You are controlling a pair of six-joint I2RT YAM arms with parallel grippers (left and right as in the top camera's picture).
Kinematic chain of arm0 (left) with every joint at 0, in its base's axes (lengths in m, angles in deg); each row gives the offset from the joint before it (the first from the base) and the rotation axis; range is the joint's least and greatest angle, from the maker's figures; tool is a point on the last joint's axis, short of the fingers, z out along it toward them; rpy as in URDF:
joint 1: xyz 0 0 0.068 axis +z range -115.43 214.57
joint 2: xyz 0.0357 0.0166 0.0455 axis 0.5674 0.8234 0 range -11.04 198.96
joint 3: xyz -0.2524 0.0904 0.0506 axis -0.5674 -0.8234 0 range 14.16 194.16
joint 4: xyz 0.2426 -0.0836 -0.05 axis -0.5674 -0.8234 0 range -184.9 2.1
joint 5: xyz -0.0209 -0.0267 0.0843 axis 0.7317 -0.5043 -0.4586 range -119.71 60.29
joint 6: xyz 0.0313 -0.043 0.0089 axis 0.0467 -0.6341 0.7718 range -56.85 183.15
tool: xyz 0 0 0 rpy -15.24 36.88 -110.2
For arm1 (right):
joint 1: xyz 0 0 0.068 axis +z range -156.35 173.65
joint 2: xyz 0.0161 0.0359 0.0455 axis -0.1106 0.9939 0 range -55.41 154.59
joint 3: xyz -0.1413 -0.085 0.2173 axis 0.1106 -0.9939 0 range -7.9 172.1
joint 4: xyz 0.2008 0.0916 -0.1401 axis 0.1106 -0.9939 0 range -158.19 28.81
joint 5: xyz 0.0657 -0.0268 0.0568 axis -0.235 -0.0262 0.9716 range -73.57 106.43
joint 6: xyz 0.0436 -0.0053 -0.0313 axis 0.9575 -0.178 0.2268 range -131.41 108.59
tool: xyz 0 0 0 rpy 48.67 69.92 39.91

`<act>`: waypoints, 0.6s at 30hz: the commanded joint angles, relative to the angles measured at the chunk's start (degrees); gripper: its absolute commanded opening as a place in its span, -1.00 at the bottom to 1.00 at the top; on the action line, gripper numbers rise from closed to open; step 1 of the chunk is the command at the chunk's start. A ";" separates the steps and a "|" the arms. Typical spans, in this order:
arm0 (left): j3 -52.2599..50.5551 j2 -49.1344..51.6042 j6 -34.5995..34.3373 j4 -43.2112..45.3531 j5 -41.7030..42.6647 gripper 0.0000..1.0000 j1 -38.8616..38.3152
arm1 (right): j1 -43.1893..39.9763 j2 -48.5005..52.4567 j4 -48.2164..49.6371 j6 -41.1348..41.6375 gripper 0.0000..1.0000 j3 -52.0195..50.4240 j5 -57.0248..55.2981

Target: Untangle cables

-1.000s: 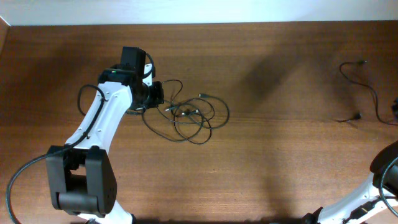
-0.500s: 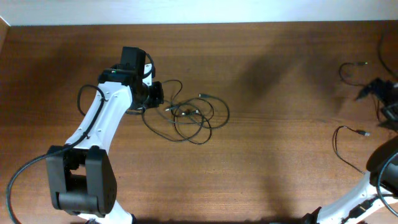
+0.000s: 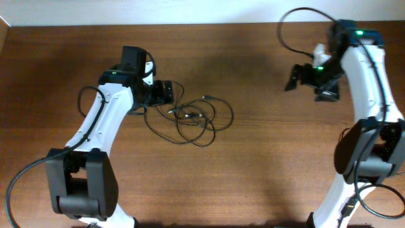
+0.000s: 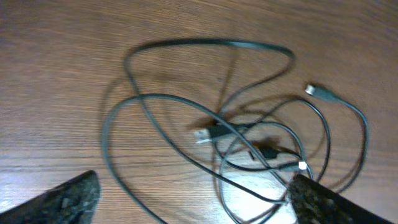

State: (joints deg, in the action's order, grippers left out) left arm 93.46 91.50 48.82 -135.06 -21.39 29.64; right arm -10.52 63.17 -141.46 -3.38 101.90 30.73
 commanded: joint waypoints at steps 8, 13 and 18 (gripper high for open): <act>0.55 -0.37 -3.19 -3.80 -7.58 -1.00 8.15 | 15.21 0.52 4.90 -6.56 0.98 -0.31 5.49; 0.44 -0.22 -3.82 -5.35 -7.72 -1.00 12.04 | 21.16 0.74 8.87 -10.56 1.00 -0.31 13.94; -1.11 -0.17 -5.60 -6.51 -7.67 -0.98 14.25 | 28.85 0.81 19.87 -8.98 0.93 -0.31 13.97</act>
State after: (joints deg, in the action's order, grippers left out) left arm 93.44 91.52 44.69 -141.48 -28.35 43.46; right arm 14.47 63.19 -125.39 -12.10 101.70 42.95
